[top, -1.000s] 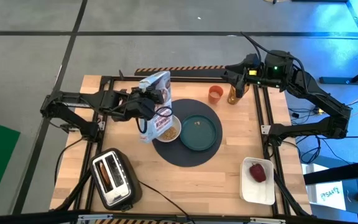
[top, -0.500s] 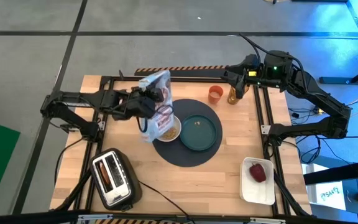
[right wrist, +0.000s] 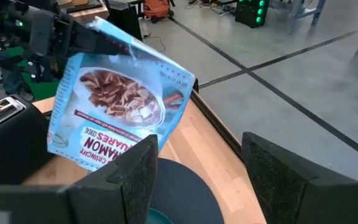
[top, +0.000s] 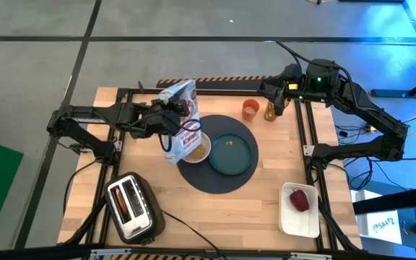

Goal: Arrange a breakfast setting
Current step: Pour the cereals from the blue cereal box into the white bowl on the blue table mat

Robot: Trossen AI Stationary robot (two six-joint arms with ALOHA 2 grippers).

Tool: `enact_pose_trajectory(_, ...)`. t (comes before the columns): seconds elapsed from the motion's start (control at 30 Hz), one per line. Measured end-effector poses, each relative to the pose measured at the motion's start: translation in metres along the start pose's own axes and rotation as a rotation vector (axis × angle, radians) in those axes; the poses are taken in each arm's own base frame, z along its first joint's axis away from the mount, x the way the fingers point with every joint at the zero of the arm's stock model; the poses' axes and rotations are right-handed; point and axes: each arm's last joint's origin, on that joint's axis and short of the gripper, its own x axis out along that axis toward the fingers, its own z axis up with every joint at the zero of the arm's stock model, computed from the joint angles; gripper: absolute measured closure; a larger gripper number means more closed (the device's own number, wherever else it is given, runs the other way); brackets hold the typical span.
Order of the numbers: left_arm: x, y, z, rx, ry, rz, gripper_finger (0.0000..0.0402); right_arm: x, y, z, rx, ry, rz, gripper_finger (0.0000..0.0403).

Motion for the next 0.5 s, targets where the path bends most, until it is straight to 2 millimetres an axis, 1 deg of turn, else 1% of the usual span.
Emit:
enact_pose_trajectory(0.13,-0.0009,0.0001,0.0008,0.000,-0.009,0.004,0.0263,0.0000,0.0001,-0.0002,0.000,0.002,0.000,0.0178)
enact_pose_trajectory(0.27,-0.0020,-0.0012,-0.0018,-0.026,0.009,0.002,0.0263,0.0000,0.0000,-0.0002,-0.005,0.002,0.000,0.0178)
enact_pose_trajectory(0.33,-0.0032,-0.0016,-0.0002,-0.053,-0.013,0.005,0.0263,0.0000,0.0000,-0.0002,-0.007,0.002,0.000,0.0178)
enact_pose_trajectory(0.5,-0.0016,-0.0058,-0.0011,-0.030,0.004,-0.026,0.0263,0.0000,0.0002,-0.0008,-0.007,0.008,0.007,0.0178)
